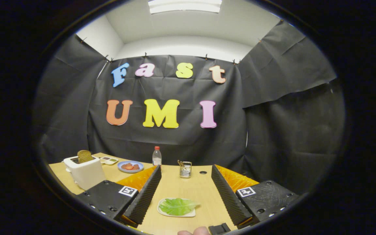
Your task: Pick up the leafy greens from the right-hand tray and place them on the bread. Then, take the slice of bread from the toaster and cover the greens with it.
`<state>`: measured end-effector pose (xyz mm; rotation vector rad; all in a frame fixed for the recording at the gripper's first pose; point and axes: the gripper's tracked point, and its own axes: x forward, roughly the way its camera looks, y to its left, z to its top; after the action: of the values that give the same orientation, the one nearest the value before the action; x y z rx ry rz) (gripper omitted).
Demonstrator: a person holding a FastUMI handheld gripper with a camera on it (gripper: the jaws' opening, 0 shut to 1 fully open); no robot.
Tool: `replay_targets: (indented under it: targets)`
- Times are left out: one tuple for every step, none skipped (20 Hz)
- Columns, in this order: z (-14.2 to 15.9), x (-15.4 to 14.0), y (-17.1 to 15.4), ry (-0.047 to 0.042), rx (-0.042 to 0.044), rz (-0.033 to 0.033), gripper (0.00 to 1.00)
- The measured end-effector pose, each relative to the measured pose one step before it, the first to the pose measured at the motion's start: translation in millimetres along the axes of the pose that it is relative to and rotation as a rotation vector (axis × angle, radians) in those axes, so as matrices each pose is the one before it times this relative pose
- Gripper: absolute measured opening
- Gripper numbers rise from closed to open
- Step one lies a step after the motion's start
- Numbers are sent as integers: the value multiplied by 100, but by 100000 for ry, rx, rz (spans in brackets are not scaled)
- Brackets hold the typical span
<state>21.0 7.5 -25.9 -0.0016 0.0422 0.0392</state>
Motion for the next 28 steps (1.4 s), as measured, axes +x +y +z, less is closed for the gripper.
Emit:
replay_targets:
  targets:
    - [-74,-55,-381,105,244,-842,95]
    - [-59,-42,-408,62,407,-742,95]
    - [-253,-3,-256,410,284,-406,95]
    - [-123,4,-303,429,63,-594,95]
    - [-133,-67,-418,246,-317,-649,95]
    - [11,-47,-390,97,-379,-722,95]
    - [-116,-29,-419,12,32,-725,95]
    - [-196,-9,-379,435,421,-507,95]
    - [-468,22,-286,788,589,-259,95]
    - [-603,154,-329,1192,337,-504,95]
    - [-857,228,-201,1952,109,-121,95]
    - [-869,200,-44,2182,283,329,95]
    - [-949,198,-14,2302,216,443,95]
    - [-936,266,55,2424,-66,415,95]
    - [-1039,310,88,2265,-256,441,95]
    - [-1091,361,94,2448,-284,265,95]
    - [-969,382,230,2104,-141,541,95]
    - [-854,469,224,1898,263,263,95]
    - [-742,411,176,1622,367,285,95]
    - [-709,459,176,1437,495,180,95]
    - [-624,492,131,1301,604,-28,95]
    - [-627,478,117,1292,481,-146,95]
    - [-559,410,85,1115,298,-360,95]
    - [-499,508,124,1106,136,-241,95]
    - [-570,597,161,1286,185,-194,95]
    - [-469,571,105,1451,412,-302,95]
    - [-494,599,191,1536,489,147,95]
    - [-488,623,200,1806,1143,100,95]
